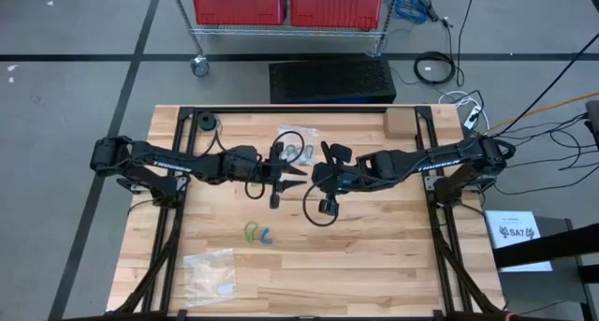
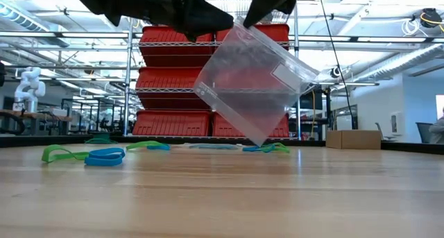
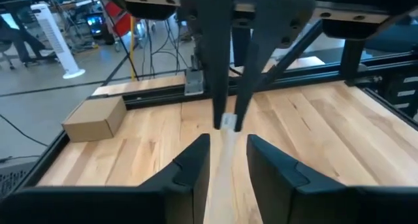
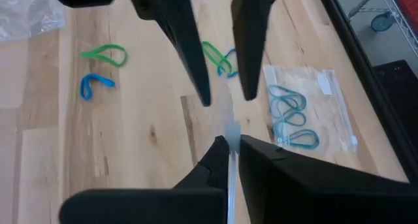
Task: Sort rubber bands
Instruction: Open the bottom right zip bag
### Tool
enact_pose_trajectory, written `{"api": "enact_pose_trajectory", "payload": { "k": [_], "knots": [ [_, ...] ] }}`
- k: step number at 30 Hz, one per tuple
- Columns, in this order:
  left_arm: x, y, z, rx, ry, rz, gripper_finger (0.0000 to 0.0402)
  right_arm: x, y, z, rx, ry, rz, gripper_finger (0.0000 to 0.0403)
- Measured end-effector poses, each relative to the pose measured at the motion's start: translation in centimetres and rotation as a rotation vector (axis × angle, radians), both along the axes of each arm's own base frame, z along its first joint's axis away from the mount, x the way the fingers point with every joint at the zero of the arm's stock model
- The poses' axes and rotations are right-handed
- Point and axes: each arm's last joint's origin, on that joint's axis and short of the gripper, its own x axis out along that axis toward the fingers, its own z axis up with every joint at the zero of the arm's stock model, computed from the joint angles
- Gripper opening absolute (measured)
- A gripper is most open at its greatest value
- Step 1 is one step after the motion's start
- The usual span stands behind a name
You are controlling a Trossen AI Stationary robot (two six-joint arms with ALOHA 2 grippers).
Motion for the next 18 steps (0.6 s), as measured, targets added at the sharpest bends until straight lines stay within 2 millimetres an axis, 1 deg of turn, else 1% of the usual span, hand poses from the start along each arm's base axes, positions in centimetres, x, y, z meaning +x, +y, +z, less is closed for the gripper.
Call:
{"api": "enact_pose_trajectory", "payload": {
  "k": [4,18],
  "knots": [
    [0.01,0.00,0.01,-0.008,-0.001,0.002,0.0104,0.00,0.00,0.02,-0.001,-0.001,0.002,0.0002],
    [0.02,-0.02,0.08,-0.027,-0.008,-0.015,0.0064,0.19,0.03,0.18,-0.009,-0.022,0.016,0.0002]
  ]
}}
